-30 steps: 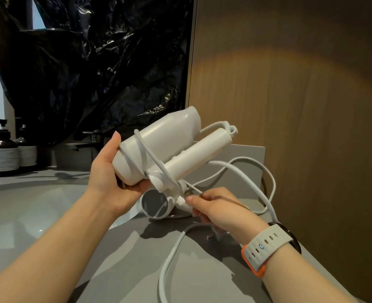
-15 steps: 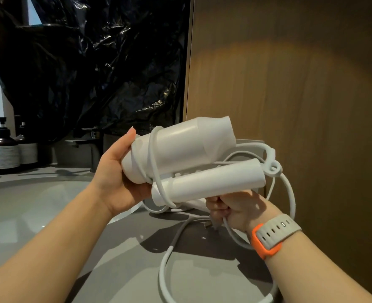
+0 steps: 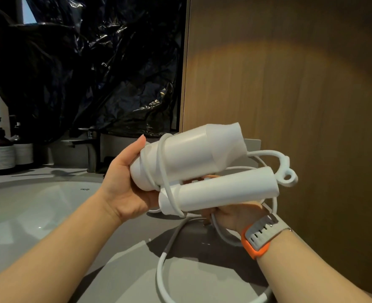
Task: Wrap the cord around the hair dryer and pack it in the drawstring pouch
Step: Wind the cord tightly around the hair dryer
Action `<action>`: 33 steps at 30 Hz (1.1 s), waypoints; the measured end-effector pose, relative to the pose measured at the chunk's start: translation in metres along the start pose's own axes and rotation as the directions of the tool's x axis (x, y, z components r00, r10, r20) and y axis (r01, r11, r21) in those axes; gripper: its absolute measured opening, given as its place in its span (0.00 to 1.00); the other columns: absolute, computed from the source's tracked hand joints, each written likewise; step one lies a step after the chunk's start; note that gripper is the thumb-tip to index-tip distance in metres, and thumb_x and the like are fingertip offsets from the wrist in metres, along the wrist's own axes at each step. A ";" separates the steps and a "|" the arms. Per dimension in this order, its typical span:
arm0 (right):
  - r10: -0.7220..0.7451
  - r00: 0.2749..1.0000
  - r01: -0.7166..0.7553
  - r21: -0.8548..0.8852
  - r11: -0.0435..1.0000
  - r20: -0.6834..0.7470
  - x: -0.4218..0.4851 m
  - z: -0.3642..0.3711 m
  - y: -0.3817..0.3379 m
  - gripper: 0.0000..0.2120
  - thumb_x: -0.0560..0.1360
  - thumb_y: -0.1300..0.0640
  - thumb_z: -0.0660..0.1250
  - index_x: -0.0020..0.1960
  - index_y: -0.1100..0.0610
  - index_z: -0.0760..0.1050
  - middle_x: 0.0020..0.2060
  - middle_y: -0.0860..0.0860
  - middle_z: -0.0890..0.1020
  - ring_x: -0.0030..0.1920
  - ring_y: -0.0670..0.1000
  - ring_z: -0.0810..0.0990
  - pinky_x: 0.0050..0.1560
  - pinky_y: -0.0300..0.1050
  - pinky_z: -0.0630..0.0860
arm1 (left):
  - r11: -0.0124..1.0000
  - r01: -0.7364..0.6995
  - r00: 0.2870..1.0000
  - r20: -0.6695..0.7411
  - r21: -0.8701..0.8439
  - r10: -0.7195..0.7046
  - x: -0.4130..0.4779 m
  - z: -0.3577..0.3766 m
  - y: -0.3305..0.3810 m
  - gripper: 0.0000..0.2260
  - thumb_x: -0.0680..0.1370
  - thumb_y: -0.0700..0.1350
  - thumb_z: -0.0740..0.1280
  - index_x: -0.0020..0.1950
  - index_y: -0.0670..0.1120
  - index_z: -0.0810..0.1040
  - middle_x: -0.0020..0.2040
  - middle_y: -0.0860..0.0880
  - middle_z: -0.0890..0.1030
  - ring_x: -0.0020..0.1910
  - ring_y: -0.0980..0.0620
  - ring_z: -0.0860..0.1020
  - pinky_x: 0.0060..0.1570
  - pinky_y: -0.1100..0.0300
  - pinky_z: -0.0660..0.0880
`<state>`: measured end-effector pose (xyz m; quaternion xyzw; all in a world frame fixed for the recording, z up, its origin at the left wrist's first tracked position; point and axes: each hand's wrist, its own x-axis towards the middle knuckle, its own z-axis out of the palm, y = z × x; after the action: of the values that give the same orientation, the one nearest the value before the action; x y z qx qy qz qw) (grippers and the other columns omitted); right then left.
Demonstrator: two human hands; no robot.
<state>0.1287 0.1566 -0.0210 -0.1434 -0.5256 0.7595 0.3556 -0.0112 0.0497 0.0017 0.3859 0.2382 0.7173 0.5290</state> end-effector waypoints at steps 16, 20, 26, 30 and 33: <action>-0.287 0.901 -0.072 -0.764 0.641 -0.326 -0.002 -0.032 -0.042 0.28 0.78 0.52 0.62 0.75 0.47 0.56 0.71 0.50 0.66 0.68 0.56 0.68 0.66 0.53 0.66 | 0.975 -0.222 0.967 -0.126 -0.013 0.219 -0.005 -0.011 0.026 0.13 0.66 0.57 0.65 0.29 0.51 0.82 0.38 0.49 0.83 0.35 0.48 0.82 0.33 0.51 0.80; -0.322 0.930 -0.177 -0.984 0.036 -0.179 0.002 -0.025 -0.029 0.15 0.78 0.45 0.58 0.64 0.44 0.71 0.64 0.46 0.73 0.66 0.52 0.67 0.66 0.54 0.57 | 0.974 -0.228 0.966 -0.123 -0.005 0.225 -0.004 -0.015 0.027 0.14 0.67 0.58 0.65 0.28 0.52 0.81 0.38 0.51 0.82 0.37 0.48 0.81 0.38 0.51 0.80; -0.229 0.973 0.009 -0.990 -0.137 0.041 -0.001 -0.019 -0.024 0.18 0.75 0.36 0.57 0.60 0.41 0.74 0.61 0.43 0.75 0.66 0.49 0.65 0.66 0.52 0.51 | 0.980 -0.199 0.973 -0.121 0.001 0.197 -0.004 -0.015 0.025 0.16 0.71 0.59 0.63 0.32 0.52 0.83 0.41 0.49 0.82 0.40 0.47 0.81 0.41 0.51 0.80; -0.207 0.957 -0.178 -0.976 0.130 -0.202 0.007 -0.042 -0.024 0.29 0.74 0.36 0.60 0.70 0.48 0.61 0.63 0.50 0.74 0.64 0.55 0.72 0.69 0.57 0.61 | 0.982 -0.186 0.975 -0.133 -0.034 0.180 -0.006 -0.016 0.029 0.16 0.71 0.59 0.63 0.37 0.51 0.84 0.42 0.49 0.83 0.37 0.47 0.82 0.34 0.52 0.80; -0.312 0.872 -0.281 -0.909 0.309 -0.376 0.009 -0.048 -0.026 0.25 0.76 0.43 0.60 0.68 0.55 0.60 0.56 0.54 0.77 0.55 0.58 0.77 0.61 0.58 0.70 | 0.985 -0.167 0.975 -0.155 -0.037 0.159 -0.006 -0.021 0.031 0.15 0.70 0.59 0.64 0.45 0.51 0.83 0.45 0.48 0.83 0.39 0.46 0.82 0.35 0.51 0.80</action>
<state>0.1611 0.2015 -0.0162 -0.5055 -0.7620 0.2352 0.3295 -0.0446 0.0352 0.0108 0.3352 0.2272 0.7913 0.4582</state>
